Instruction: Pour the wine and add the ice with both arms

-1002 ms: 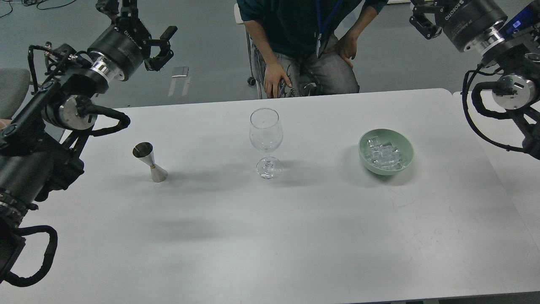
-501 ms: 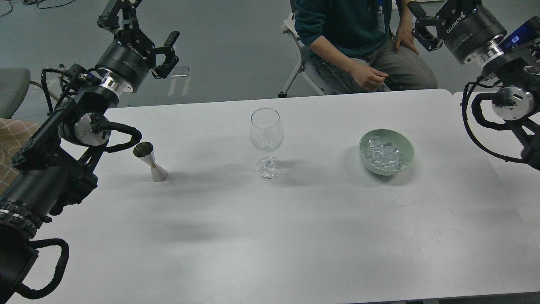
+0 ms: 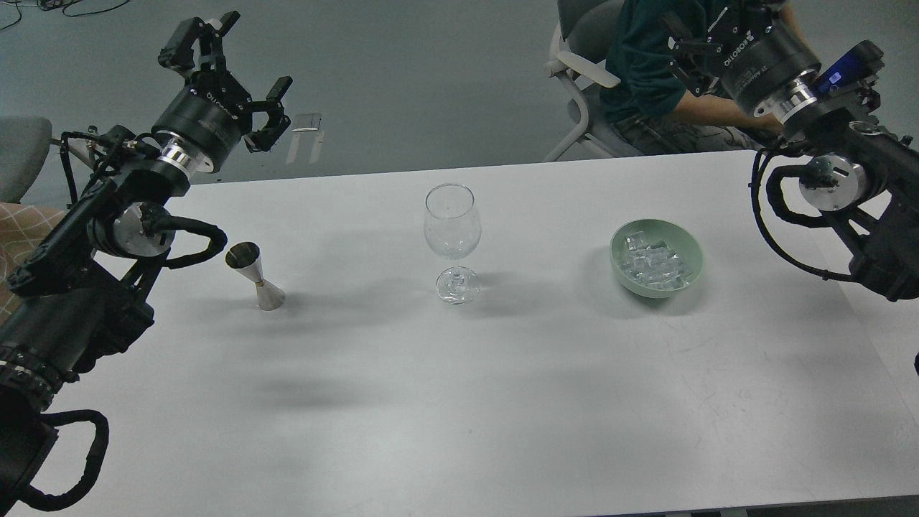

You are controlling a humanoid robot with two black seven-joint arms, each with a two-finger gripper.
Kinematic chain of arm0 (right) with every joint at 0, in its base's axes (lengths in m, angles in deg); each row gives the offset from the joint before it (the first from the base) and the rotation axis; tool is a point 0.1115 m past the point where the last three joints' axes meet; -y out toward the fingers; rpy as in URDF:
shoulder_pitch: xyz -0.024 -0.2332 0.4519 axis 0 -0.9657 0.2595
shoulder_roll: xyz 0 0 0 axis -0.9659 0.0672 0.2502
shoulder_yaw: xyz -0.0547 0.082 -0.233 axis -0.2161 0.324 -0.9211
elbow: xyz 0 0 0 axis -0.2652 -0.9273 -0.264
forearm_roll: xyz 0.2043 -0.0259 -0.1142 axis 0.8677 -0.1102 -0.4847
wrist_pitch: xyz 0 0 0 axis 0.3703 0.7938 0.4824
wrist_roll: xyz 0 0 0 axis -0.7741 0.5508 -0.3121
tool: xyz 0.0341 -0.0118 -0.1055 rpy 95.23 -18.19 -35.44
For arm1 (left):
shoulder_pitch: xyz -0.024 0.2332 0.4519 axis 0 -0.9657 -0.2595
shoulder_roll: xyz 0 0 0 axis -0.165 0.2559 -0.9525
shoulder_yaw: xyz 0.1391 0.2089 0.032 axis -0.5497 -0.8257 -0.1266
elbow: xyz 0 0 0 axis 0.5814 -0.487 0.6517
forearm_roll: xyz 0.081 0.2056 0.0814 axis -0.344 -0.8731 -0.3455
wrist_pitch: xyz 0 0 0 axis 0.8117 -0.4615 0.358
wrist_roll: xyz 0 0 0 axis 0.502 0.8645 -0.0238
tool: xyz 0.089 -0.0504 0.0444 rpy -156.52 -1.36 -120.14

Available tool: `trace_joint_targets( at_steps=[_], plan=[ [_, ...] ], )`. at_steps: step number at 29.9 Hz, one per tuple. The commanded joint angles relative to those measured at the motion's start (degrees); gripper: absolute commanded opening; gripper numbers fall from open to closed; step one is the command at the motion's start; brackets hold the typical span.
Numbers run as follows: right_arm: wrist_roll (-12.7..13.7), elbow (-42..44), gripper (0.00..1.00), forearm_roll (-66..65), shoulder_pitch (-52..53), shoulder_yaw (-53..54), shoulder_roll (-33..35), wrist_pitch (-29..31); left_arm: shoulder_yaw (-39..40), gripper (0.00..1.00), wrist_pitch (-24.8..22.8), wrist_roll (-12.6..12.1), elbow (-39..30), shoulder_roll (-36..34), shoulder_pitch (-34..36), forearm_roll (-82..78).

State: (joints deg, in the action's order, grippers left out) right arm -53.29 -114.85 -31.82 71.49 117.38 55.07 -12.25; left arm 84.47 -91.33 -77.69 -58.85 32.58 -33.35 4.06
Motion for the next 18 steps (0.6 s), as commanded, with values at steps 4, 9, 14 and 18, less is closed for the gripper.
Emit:
trace_joint_targets(
  at_steps=[4, 9, 14, 18],
  plan=[
    [0.0, 0.14, 1.0, 0.0, 0.04, -0.01, -0.56, -1.38, 0.02, 0.98, 1.22, -0.94, 0.05, -0.36, 1.36, -0.07],
    [0.0, -0.04, 1.0, 0.0, -0.05, -0.27, -0.83, -1.38, 0.19, 0.98, 1.57, -1.03, -0.73, -0.18, 1.8, 0.28],
    [0.0, 0.05, 1.0, 0.0, -1.19, -0.45, -4.17, -3.05, -0.07, 0.99, 2.53, -1.03, -0.56, -0.88, 1.8, -0.42],
    [0.0, 0.05, 1.0, 0.09, -1.1, -0.71, -4.52, -4.72, -0.25, 0.99, 1.65, -1.03, -0.74, -4.48, 2.07, -0.08]
  ],
)
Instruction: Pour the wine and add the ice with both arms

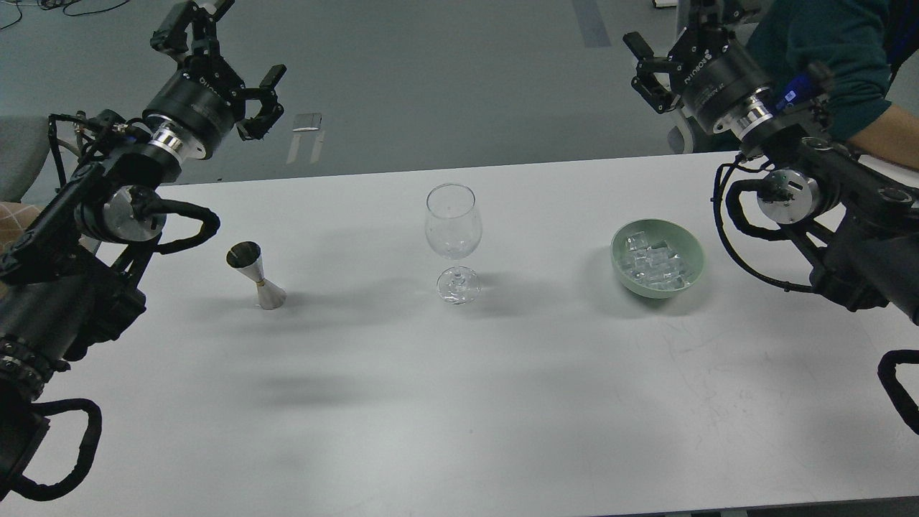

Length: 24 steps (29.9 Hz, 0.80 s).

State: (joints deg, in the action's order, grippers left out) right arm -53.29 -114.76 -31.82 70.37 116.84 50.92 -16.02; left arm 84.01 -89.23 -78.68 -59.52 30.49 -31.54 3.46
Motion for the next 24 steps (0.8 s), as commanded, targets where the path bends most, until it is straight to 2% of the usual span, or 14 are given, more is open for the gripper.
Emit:
trace_joint_targets(
  at_steps=[1, 9, 11, 17, 24],
  plan=[
    [0.0, -0.13, 1.0, 0.09, 0.01, -0.17, -0.37, -0.96, 0.55, 0.99, -0.62, -0.03, -0.07, -2.67, 0.17, 0.7],
    [0.0, -0.92, 1.0, 0.09, -0.51, -0.34, -0.2, -1.05, 1.43, 0.99, 0.0, 0.14, -0.77, -5.3, -3.08, 0.87],
    [0.0, -1.01, 1.0, 0.09, -0.86, -0.34, -0.37, -1.05, 1.96, 0.99, 0.0, 0.06, -3.22, -5.83, -3.43, 0.87],
    [0.0, -0.83, 1.0, 0.0, -0.95, -0.34, -0.64, -1.14, 2.14, 0.99, 0.08, -0.03, -6.65, -6.88, -3.7, 0.87],
    [0.0, -0.22, 1.0, -0.08, -0.87, -0.34, -0.28, -1.14, 2.14, 0.99, 0.0, -0.03, -6.75, -7.24, -3.52, 0.87]
  ],
)
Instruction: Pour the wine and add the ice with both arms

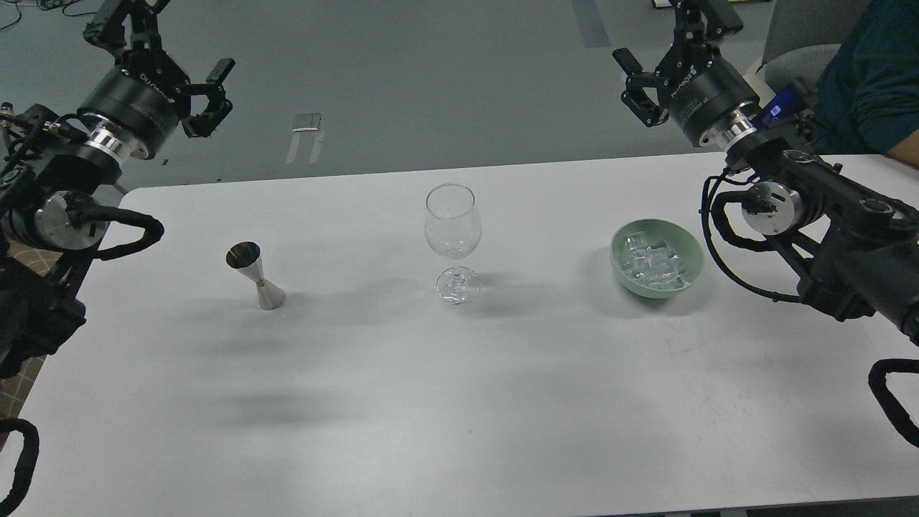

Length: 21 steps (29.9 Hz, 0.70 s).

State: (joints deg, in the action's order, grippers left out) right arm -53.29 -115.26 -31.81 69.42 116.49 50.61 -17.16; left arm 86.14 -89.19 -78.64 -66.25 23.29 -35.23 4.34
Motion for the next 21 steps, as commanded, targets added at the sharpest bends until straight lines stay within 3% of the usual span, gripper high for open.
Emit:
trace_joint_targets(
  at_steps=[1, 11, 13, 16, 21],
  plan=[
    [0.0, 0.37, 1.0, -0.18, 0.09, 0.0, -0.06, 0.01, 0.02, 0.99, 0.04, -0.07, -0.02, -0.03, 0.17, 0.0],
    [0.93, 2.39, 1.0, -1.15, 0.44, -0.08, -1.9, -0.08, 3.61, 0.99, 1.53, -0.33, -0.89, -0.47, -0.09, 0.17],
    [1.02, 2.83, 1.0, -1.15, 0.61, -0.08, -1.82, -0.08, 5.9, 0.99, 2.76, -1.29, -2.82, -1.52, -1.06, 1.48],
    [1.02, 2.92, 1.0, -1.24, 0.88, -0.08, -1.46, -0.08, 9.5, 0.99, 3.12, -4.98, -5.9, -4.77, -5.1, 5.09],
    [1.02, 2.75, 1.0, -1.5, 1.58, -0.08, -1.38, -0.08, 10.74, 0.98, 2.95, -6.13, -9.16, -9.34, -8.43, 5.8]
  ],
)
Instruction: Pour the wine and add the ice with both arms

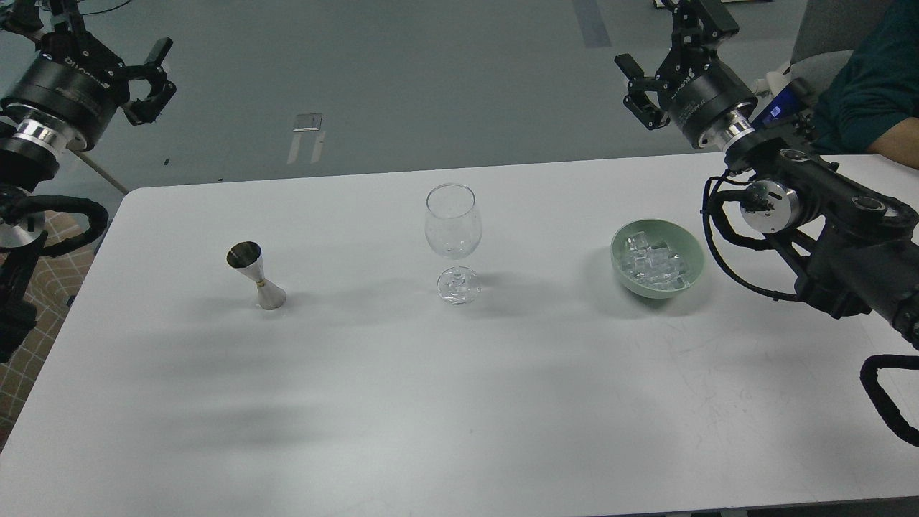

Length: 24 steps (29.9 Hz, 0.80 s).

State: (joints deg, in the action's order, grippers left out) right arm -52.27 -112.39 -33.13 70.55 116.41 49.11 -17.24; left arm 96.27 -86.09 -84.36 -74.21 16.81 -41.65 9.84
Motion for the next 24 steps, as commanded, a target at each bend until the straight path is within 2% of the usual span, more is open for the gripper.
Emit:
trace_joint_targets(
  at_steps=[1, 4, 6, 8, 10, 13, 15, 18, 20, 24],
  plan=[
    [0.0, -0.12, 1.0, -0.45, 0.45, 0.0, 0.04, 0.0, 0.61, 0.98, -0.15, -0.5, -1.2, -3.3, -2.72, 0.38],
    [0.0, -0.21, 1.0, -2.82, 0.54, 0.0, -0.23, 0.0, 1.22, 0.98, -0.33, -1.64, -1.72, -4.88, -5.79, 3.1],
    [0.0, -0.21, 1.0, -3.79, 0.54, 0.0, -0.4, -0.18, 2.62, 0.98, -0.15, -4.36, -3.21, -6.91, -9.13, 8.45],
    [0.0, -0.12, 1.0, -3.96, 0.63, 0.0, -0.58, -0.88, 5.6, 0.98, 0.02, -7.79, -6.19, -8.92, -15.26, 16.08],
    [0.0, -0.03, 1.0, -4.14, 0.63, 0.0, -0.75, -1.32, 7.45, 0.98, -0.06, -8.06, -8.05, -10.24, -18.7, 18.13],
    [0.0, 0.05, 1.0, -4.14, 0.63, 0.0, -0.67, -1.5, 13.24, 0.98, -0.59, -8.5, -11.99, -11.57, -28.0, 19.37],
    [0.0, 0.05, 1.0, -4.14, 0.63, 0.0, -0.75, -1.5, 17.91, 0.97, -0.86, -9.29, -14.72, -11.39, -33.56, 19.63],
    [0.09, 0.05, 1.0, -4.14, 0.63, 0.0, -0.84, -1.58, 23.18, 0.97, -0.86, -12.62, -18.94, -10.17, -40.33, 21.73],
    [0.09, 0.05, 1.0, -4.14, 0.37, 0.0, -1.11, -1.58, 26.43, 0.97, -0.77, -14.91, -22.63, -6.93, -45.59, 23.67],
    [0.0, 0.05, 1.0, -4.14, 0.01, 0.0, -1.02, -1.58, 28.21, 0.97, -0.07, -15.8, -26.42, -2.79, -50.71, 23.67]
  ],
)
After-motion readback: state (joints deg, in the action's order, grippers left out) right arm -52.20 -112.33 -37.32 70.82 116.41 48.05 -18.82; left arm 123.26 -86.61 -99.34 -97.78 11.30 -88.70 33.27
